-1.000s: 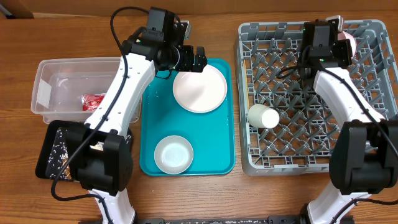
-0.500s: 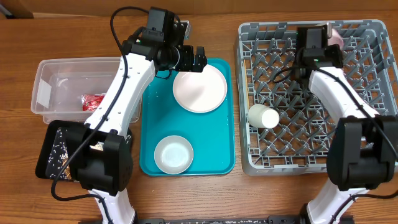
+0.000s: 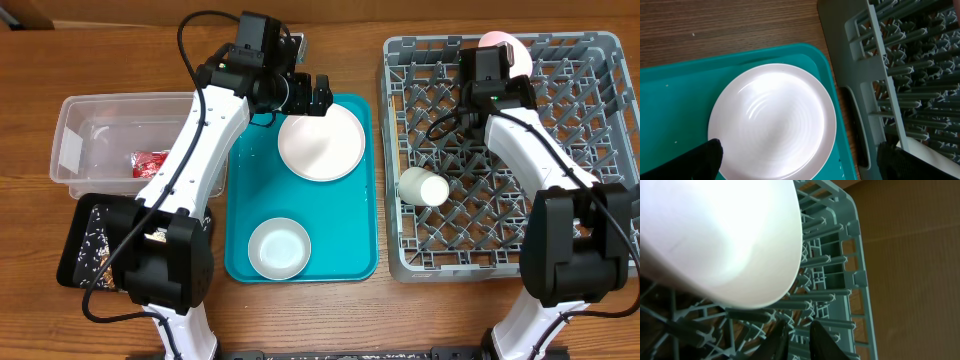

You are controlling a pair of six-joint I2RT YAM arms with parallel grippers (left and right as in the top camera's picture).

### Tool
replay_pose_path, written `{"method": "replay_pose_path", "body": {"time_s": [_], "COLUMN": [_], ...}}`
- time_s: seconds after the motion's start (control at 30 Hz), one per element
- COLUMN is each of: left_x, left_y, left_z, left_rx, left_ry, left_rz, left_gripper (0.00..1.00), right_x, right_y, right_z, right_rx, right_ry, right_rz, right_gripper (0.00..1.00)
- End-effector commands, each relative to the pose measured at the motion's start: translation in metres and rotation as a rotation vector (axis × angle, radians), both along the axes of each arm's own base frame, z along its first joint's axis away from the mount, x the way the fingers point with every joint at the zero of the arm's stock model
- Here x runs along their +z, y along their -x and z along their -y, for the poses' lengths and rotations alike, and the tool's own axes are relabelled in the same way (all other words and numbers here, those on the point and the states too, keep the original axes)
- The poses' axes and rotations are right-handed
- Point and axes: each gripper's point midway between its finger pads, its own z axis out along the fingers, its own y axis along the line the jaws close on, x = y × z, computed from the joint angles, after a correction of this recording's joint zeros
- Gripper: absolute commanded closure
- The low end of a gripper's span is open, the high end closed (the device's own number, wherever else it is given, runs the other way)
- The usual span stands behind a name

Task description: Sort waste into correct bins and load items into the dishwasher

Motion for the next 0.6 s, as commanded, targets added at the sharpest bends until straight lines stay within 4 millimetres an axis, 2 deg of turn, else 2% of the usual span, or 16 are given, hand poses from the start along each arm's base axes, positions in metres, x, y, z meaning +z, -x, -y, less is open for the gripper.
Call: {"method": "replay_pose_path", "body": {"time_s": [0.0,0.1,0.23,0.4,0.43,0.5,0.57], "left_x": [0.019,0.019,0.019,0.019,0.019,0.019,0.019], "left_y": [-0.003,-0.003,-0.003,-0.003,-0.003,-0.003,-0.003], "left_z": [0.003,0.003,0.003,0.003,0.003,0.003,0.003], "left_rx": [-0.021,-0.021,-0.021,-0.021,-0.021,-0.021,-0.021], "left_ry": [-0.002,-0.002,-0.002,-0.002,-0.002,-0.002,-0.002], "left_rz": [0.056,0.056,0.056,0.056,0.056,0.056,0.056], "left_gripper": [0.0,0.0,0.0,0.0,0.0,0.0,0.0], "right_x": [0.012,0.044,0.079,0.089,0.092,0.095,0.094], "right_y": [-0.001,-0.002,-0.006,-0.011,-0.011,-0.011,-0.012], "right_z": [-0.001,-0.001,-0.01,-0.053,-0.058,-0.062,-0.068], "right_rx": [-0.001,-0.003,0.035,0.243,0.263,0.253,0.275], "right_ry": [-0.001,-0.013,-0.089,-0.32,-0.349,-0.397,-0.424], "right_rz": [0.035,0.131,0.26,0.273,0.278,0.311,0.31], "right_gripper": [0.79,0.76,0.62,0.47,0.46,0.38,0.38]}}
